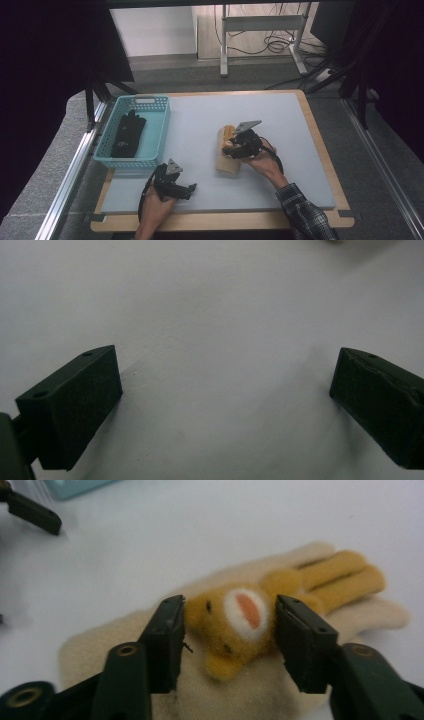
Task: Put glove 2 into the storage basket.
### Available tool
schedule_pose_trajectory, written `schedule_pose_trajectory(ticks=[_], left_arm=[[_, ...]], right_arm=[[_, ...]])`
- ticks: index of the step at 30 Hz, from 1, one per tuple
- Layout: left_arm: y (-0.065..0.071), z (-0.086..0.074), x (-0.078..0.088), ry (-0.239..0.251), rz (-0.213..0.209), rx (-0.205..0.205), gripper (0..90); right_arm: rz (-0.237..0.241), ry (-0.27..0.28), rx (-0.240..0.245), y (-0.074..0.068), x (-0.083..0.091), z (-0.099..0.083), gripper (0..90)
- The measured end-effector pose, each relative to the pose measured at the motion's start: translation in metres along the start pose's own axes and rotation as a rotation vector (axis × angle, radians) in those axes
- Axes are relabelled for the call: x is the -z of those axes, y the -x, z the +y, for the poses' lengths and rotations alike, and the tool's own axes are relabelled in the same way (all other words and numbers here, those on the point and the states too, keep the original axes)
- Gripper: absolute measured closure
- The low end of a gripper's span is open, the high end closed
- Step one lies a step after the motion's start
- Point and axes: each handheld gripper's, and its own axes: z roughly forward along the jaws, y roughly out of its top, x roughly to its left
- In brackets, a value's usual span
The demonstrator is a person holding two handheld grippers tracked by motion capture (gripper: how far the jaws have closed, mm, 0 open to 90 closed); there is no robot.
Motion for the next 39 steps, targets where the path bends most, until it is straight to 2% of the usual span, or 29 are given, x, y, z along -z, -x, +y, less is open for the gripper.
schedule_pose_trajectory(ticks=[2, 5, 6, 9, 11, 13, 17, 21, 23, 26, 33, 39], left_arm=[[0.000, 0.000, 0.000, 0.000, 0.000, 0.000, 0.4], [0.000, 0.000, 0.000, 0.000, 0.000, 0.000, 0.4], [0.000, 0.000, 0.000, 0.000, 0.000, 0.000, 0.4], [0.000, 0.000, 0.000, -0.002, 0.000, -0.002, 0.4], [0.000, 0.000, 0.000, -0.003, 0.000, -0.003, 0.4], [0.000, 0.000, 0.000, -0.001, 0.000, 0.000, 0.4], [0.000, 0.000, 0.000, 0.000, 0.001, 0.000, 0.4], [0.000, 0.000, 0.000, 0.000, 0.000, 0.000, 0.4], [0.000, 0.000, 0.000, -0.001, 0.000, 0.000, 0.4], [0.000, 0.000, 0.000, -0.001, 0.000, 0.000, 0.4], [0.000, 0.000, 0.000, -0.001, 0.000, 0.000, 0.4], [0.000, 0.000, 0.000, -0.001, 0.001, -0.001, 0.4]], right_arm=[[-0.019, 0.035, -0.014, 0.003, 0.012, 0.003, 40.5], [-0.057, 0.059, -0.048, 0.012, 0.028, 0.004, 42.3], [-0.068, 0.057, -0.065, 0.016, 0.033, 0.002, 46.1], [-0.097, 0.044, -0.121, 0.025, 0.043, -0.010, 69.8], [-0.086, 0.022, -0.138, 0.027, 0.044, -0.022, 80.2], [-0.072, -0.005, -0.143, 0.025, 0.043, -0.034, 84.8], [-0.032, -0.027, -0.134, 0.014, 0.037, -0.051, 86.5], [-0.013, -0.041, -0.099, 0.001, 0.026, -0.058, 86.6], [0.002, -0.043, -0.091, -0.005, 0.020, -0.057, 86.6], [-0.003, -0.045, -0.076, -0.011, 0.013, -0.054, 86.6], [0.027, -0.025, -0.071, -0.026, -0.003, -0.045, 86.2], [0.016, -0.017, -0.045, -0.038, -0.018, -0.036, 85.1]])
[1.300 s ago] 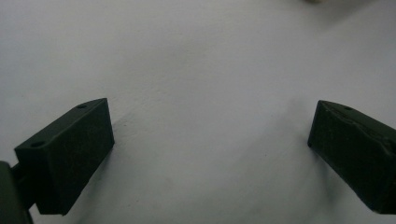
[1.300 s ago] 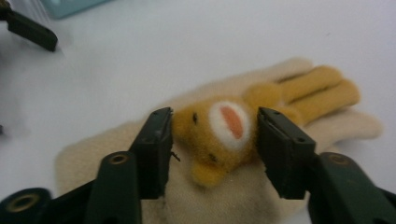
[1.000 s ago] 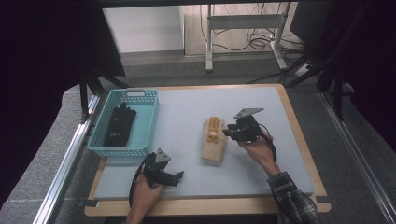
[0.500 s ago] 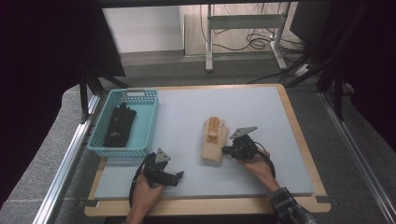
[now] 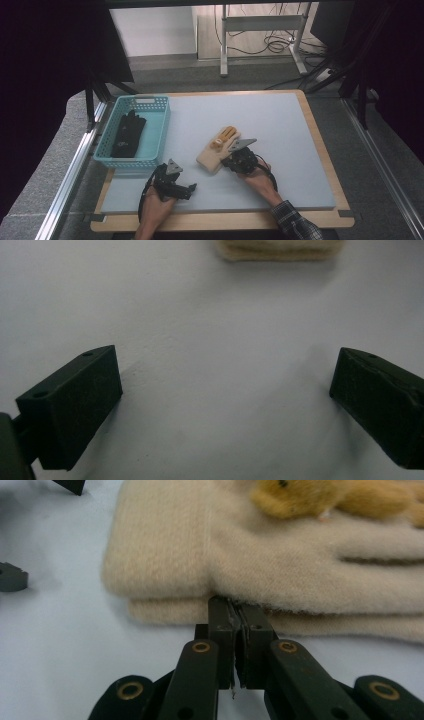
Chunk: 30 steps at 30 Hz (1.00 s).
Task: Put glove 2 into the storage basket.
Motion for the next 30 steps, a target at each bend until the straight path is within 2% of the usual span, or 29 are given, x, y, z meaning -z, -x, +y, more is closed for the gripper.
schedule_pose_trajectory(ticks=[3, 7, 14, 16, 19, 25, 30], left_arm=[[0.000, 0.000, 0.000, 0.000, 0.000, 0.000, 0.5], [0.000, 0.000, 0.000, 0.002, 0.000, 0.000, 0.5], [0.000, 0.000, 0.000, 0.001, -0.001, 0.000, 0.8], [0.000, 0.000, 0.000, 0.001, 0.000, 0.001, 1.3], [0.000, 0.000, 0.000, 0.002, 0.001, 0.004, 1.8], [0.000, 0.000, 0.000, 0.005, 0.003, 0.016, 3.2], [0.000, 0.000, 0.000, 0.006, 0.007, 0.019, 4.0]], right_arm=[[-0.006, 0.002, 0.009, -0.002, -0.001, 0.001, 84.0], [-0.013, 0.012, 0.013, -0.001, 0.009, -0.001, 78.6], [-0.072, 0.050, 0.000, 0.008, 0.036, -0.013, 56.2], [-0.102, 0.051, 0.004, 0.011, 0.044, -0.019, 50.5], [-0.128, 0.050, -0.001, 0.014, 0.053, -0.026, 46.0], [-0.172, 0.051, -0.028, 0.020, 0.069, -0.043, 38.4], [-0.204, 0.056, -0.088, 0.028, 0.084, -0.060, 32.2]])
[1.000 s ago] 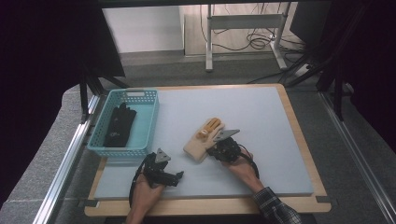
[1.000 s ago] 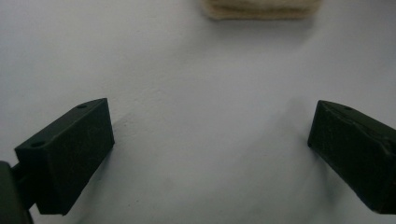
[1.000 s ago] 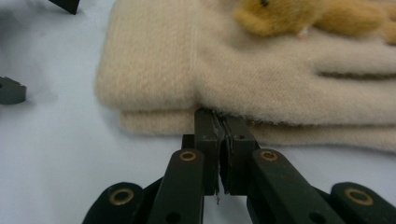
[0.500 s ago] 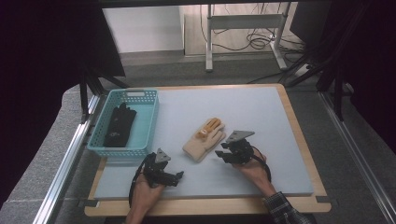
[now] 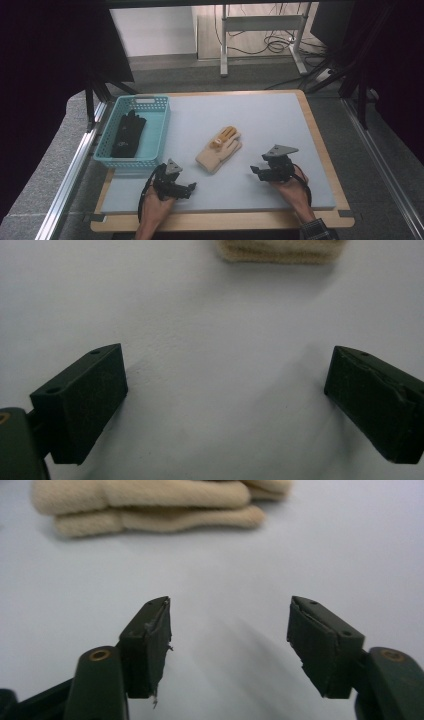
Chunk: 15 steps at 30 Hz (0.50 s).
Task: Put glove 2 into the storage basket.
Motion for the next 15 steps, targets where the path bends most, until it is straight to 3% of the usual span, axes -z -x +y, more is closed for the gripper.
schedule_pose_trajectory(ticks=[8, 15], left_arm=[[0.001, 0.000, 0.000, 0.000, 0.001, 0.006, 3.5], [0.001, 0.000, 0.000, 0.001, 0.005, 0.001, 3.3]], right_arm=[[-0.076, -0.011, -0.034, 0.019, 0.011, -0.024, 23.3], [-0.092, -0.039, -0.052, 0.021, 0.009, -0.028, 16.5]])
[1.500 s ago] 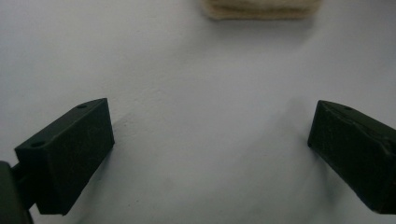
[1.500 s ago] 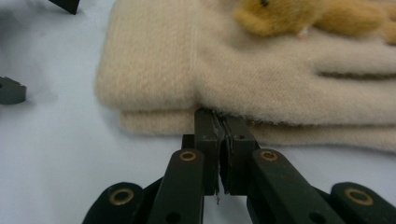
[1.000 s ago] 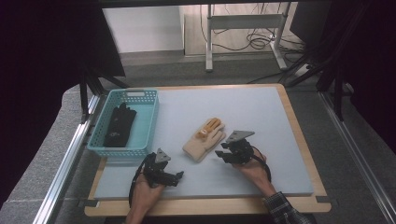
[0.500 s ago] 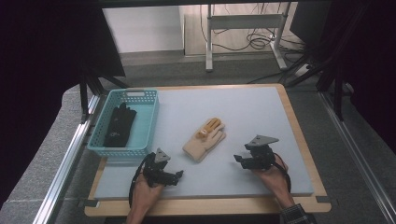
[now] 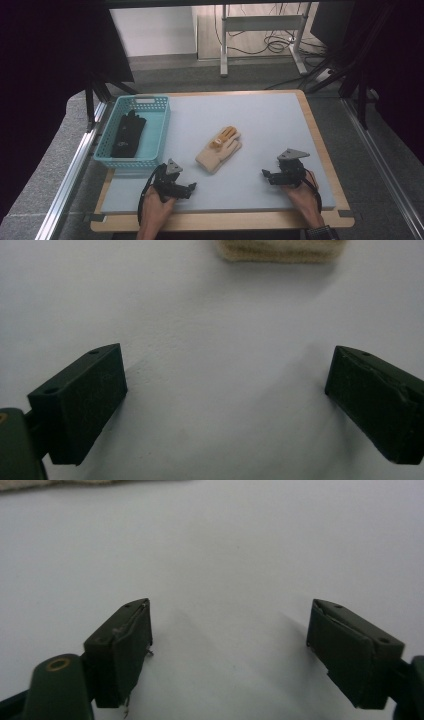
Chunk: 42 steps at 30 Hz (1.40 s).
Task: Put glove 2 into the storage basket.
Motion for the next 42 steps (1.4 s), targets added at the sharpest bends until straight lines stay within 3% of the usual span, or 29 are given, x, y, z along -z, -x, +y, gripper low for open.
schedule_pose_trajectory(ticks=[12, 15, 19, 26, 34, 37, 42], left_arm=[[-0.001, 0.002, 0.000, -0.014, -0.009, 0.002, 2.5], [-0.002, 0.008, 0.000, -0.055, -0.012, 0.002, 3.2], [-0.004, 0.019, 0.002, -0.050, -0.037, 0.005, 3.6], [0.000, 0.055, -0.003, -0.018, -0.069, -0.022, 3.9], [0.004, 0.103, -0.019, -0.006, -0.091, -0.057, 4.0], [0.003, 0.118, -0.032, -0.029, -0.094, -0.064, 3.9], [0.000, 0.133, -0.060, -0.077, -0.130, -0.037, 2.3]], right_arm=[[-0.021, 0.001, -0.026, 0.001, 0.000, -0.001, 15.5], [-0.024, 0.003, -0.033, 0.001, -0.001, -0.001, 15.5], [-0.023, 0.002, -0.033, 0.001, 0.000, -0.001, 15.5], [-0.023, 0.003, -0.034, 0.001, 0.000, -0.001, 15.5], [-0.023, 0.004, -0.032, 0.001, 0.000, -0.001, 15.5], [-0.023, 0.004, -0.033, 0.001, 0.000, -0.001, 15.5], [-0.022, 0.004, -0.033, 0.001, 0.000, -0.001, 15.5]])
